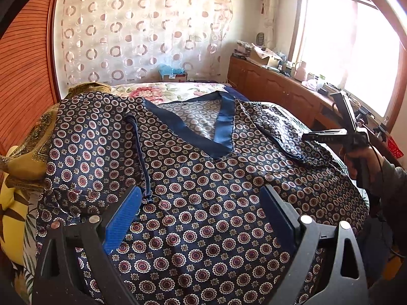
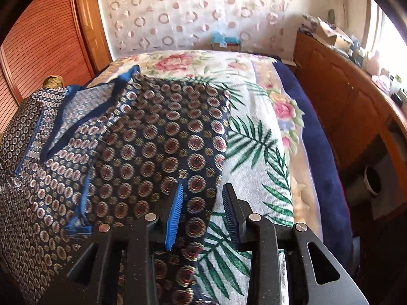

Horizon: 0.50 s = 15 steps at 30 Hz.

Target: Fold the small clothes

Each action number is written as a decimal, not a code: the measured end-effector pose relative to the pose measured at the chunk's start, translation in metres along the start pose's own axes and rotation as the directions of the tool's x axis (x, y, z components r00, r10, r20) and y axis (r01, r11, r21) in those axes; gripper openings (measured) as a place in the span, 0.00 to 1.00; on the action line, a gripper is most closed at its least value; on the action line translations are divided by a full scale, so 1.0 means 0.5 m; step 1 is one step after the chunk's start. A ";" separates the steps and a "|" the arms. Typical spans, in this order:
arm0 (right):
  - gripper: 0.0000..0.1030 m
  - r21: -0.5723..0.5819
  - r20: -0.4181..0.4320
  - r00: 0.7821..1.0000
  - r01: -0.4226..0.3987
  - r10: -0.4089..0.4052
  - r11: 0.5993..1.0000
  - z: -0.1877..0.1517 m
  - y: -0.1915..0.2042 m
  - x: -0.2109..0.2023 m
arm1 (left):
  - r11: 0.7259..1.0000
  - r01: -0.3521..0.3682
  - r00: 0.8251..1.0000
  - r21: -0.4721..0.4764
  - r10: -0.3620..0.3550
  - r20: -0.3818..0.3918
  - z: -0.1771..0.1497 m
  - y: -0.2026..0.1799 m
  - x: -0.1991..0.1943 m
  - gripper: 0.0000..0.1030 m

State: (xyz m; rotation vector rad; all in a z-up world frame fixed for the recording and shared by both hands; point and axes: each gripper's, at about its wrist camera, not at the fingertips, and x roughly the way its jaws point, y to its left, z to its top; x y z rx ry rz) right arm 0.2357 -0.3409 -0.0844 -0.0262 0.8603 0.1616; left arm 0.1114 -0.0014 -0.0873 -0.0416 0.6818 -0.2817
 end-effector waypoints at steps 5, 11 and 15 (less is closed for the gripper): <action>0.32 0.010 0.000 1.000 -0.006 0.006 1.000 0.003 -0.005 -0.001 | 1.000 -0.007 1.000 0.004 0.007 -0.001 0.000 0.001 0.001 0.92; 0.07 -0.040 0.009 0.999 -0.044 0.044 0.998 -0.010 -0.008 -0.011 | 1.000 -0.013 1.000 -0.002 0.013 0.000 -0.001 0.008 0.001 0.92; 0.02 -0.034 0.024 0.999 -0.036 0.037 0.999 -0.012 -0.022 -0.019 | 1.000 -0.017 1.000 -0.008 0.017 0.004 0.002 0.016 0.000 0.92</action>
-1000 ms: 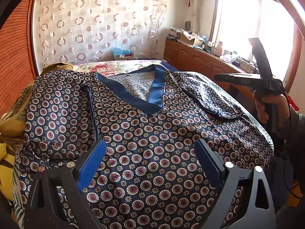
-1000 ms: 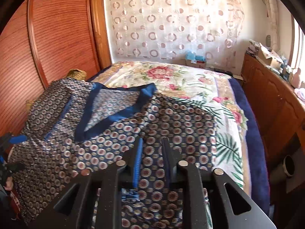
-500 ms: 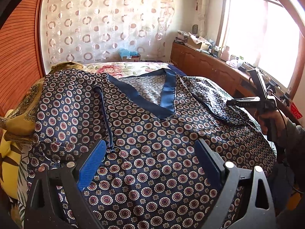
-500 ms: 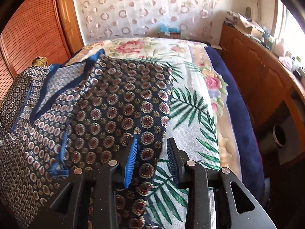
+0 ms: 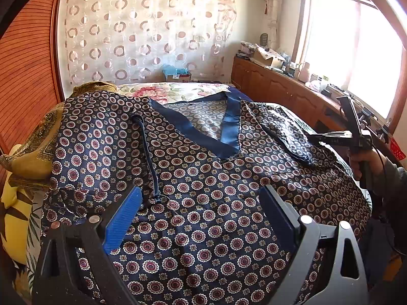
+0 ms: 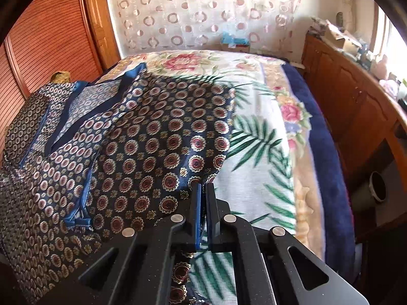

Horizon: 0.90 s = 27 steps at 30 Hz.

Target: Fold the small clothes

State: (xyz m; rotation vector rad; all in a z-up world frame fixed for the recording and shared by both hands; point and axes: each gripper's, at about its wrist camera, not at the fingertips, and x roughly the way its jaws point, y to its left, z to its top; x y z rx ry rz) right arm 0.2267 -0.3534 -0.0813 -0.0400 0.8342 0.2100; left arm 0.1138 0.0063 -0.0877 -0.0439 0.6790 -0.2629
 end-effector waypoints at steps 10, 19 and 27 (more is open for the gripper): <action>0.02 0.021 0.003 0.999 0.033 -0.033 0.999 -0.002 -0.007 0.005 | 0.999 -0.034 0.999 -0.023 0.034 0.010 0.017 0.047 0.007 0.92; 0.27 -0.006 0.018 0.998 0.059 -0.058 0.998 0.025 -0.009 0.038 | 0.993 -0.109 0.994 -0.045 0.110 0.024 0.060 0.130 0.014 0.92; 0.32 0.005 0.012 0.999 0.050 -0.050 0.999 0.079 -0.033 0.082 | 0.987 -0.137 0.989 -0.085 0.140 0.037 0.104 0.206 0.028 0.92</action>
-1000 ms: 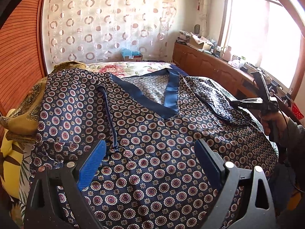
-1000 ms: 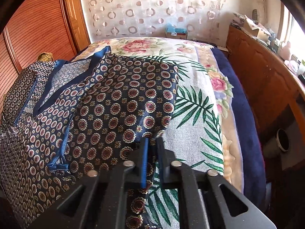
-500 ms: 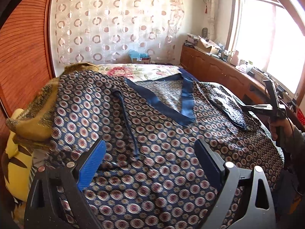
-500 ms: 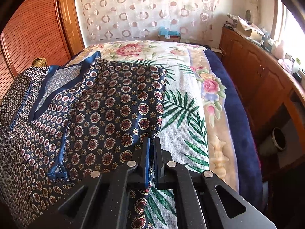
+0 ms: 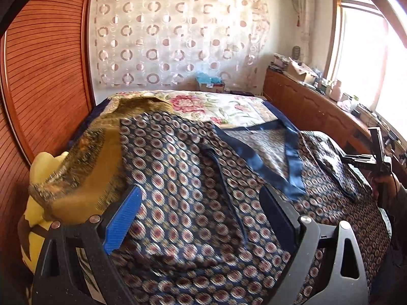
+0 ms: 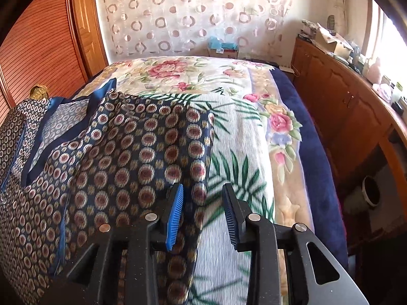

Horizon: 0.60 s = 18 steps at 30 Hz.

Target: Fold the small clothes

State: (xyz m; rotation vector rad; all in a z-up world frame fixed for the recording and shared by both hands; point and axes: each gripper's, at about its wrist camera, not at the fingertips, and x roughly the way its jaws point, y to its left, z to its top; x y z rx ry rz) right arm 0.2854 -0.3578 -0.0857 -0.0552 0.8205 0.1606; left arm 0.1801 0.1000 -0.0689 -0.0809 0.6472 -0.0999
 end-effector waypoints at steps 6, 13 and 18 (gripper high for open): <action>0.32 -0.026 -0.011 1.000 -0.002 0.002 1.000 0.039 0.004 0.037 | 1.000 -0.017 1.000 -0.022 0.017 -0.011 0.034 0.044 0.035 0.92; 0.32 -0.046 0.005 1.000 -0.020 0.020 0.999 0.060 0.008 0.070 | 0.997 -0.057 0.998 -0.044 0.055 -0.039 0.085 0.094 0.082 0.92; 0.33 -0.049 0.004 1.000 -0.016 0.016 0.999 0.059 0.009 0.075 | 0.997 -0.072 0.995 -0.034 0.070 -0.070 0.115 0.123 0.115 0.85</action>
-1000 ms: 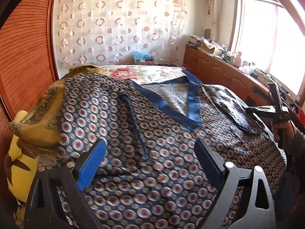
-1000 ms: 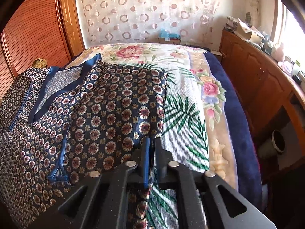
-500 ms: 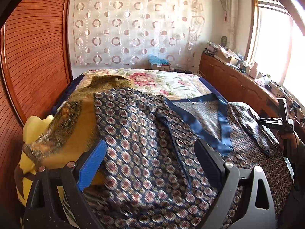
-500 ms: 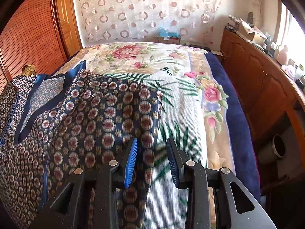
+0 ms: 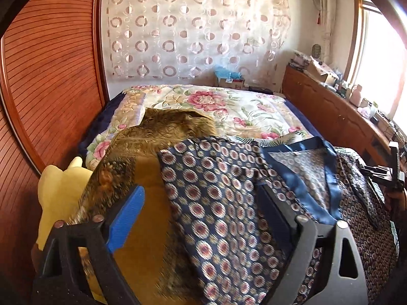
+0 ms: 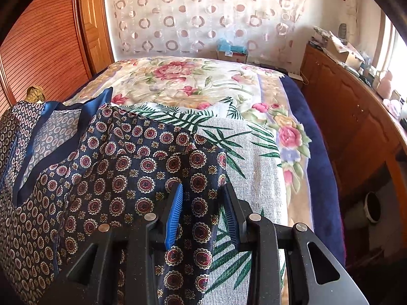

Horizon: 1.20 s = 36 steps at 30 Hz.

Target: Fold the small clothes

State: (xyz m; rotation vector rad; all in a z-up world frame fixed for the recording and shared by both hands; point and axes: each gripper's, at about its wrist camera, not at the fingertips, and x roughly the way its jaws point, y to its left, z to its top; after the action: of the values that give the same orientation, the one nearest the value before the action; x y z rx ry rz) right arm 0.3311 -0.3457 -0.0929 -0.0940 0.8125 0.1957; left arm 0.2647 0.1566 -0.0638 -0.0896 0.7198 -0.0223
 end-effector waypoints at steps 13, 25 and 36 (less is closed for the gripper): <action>0.33 0.000 -0.001 1.000 0.001 -0.001 1.000 0.000 0.002 0.000 | 0.998 0.001 0.996 -0.058 -0.006 -0.088 0.026 0.046 0.066 0.55; 0.33 -0.001 -0.001 1.000 0.005 -0.005 1.000 0.001 0.003 0.000 | 0.999 0.014 0.994 -0.035 -0.018 -0.112 0.035 0.035 0.087 0.29; 0.33 -0.001 -0.001 1.000 0.005 -0.005 1.000 0.001 0.003 0.000 | 0.999 0.014 0.997 0.032 -0.012 -0.070 0.051 0.012 0.074 0.05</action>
State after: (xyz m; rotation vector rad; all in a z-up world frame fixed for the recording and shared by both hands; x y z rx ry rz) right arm 0.3311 -0.3443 -0.0928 -0.0968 0.8133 0.1911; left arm 0.3092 0.1625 -0.0696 -0.0626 0.7887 -0.0499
